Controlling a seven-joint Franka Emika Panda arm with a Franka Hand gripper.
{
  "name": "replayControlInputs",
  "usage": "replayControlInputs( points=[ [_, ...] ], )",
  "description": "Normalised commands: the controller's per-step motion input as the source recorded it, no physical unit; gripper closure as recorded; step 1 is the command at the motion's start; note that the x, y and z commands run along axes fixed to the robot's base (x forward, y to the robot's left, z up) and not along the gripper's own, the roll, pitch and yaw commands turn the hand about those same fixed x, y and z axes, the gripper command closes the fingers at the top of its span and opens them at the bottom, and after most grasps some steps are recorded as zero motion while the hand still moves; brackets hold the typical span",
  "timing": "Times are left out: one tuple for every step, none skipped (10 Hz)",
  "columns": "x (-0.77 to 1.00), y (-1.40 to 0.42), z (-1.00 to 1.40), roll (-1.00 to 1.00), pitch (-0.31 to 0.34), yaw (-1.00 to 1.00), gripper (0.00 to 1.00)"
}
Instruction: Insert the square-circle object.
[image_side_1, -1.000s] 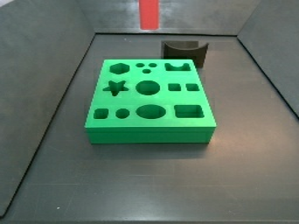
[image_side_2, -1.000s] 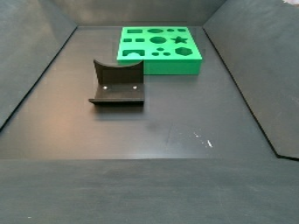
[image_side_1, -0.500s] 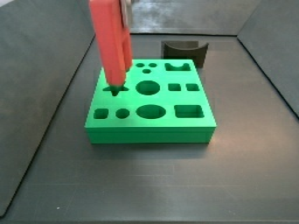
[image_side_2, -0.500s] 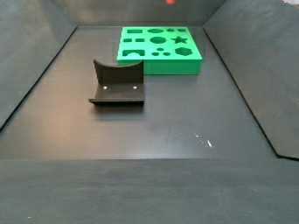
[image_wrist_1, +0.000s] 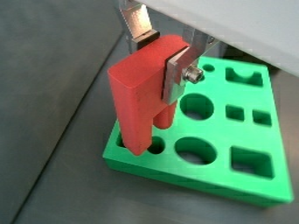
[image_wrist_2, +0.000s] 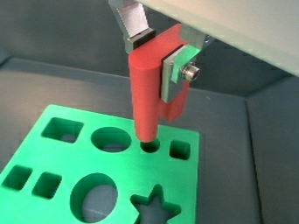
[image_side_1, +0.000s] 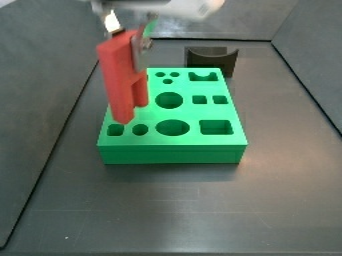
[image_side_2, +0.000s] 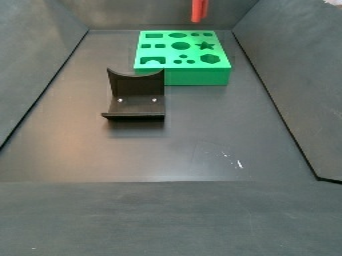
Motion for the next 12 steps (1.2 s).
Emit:
replayControlInputs(
  points=[
    [0.00, 0.00, -0.02, 0.12, 0.089, -0.85, 1.00],
    [0.00, 0.00, -0.11, 0.11, 0.067, -0.90, 1.00],
    [-0.04, 0.00, -0.14, 0.05, 0.044, -1.00, 1.00],
    [0.00, 0.00, -0.23, 0.05, 0.000, -1.00, 1.00],
    [0.00, 0.00, -0.29, 0.04, 0.000, -1.00, 1.00],
    [0.00, 0.00, -0.29, 0.04, 0.000, -1.00, 1.00],
    [0.00, 0.00, -0.29, 0.03, 0.000, -1.00, 1.00],
    [0.00, 0.00, -0.31, 0.02, 0.000, -1.00, 1.00],
    [0.00, 0.00, -0.30, 0.02, 0.000, -1.00, 1.00],
    [0.00, 0.00, -0.31, 0.02, 0.000, -1.00, 1.00],
    [0.00, 0.00, -0.33, 0.01, 0.000, -1.00, 1.00],
    [0.00, -0.04, -0.33, 0.00, 0.000, -1.00, 1.00]
  ],
)
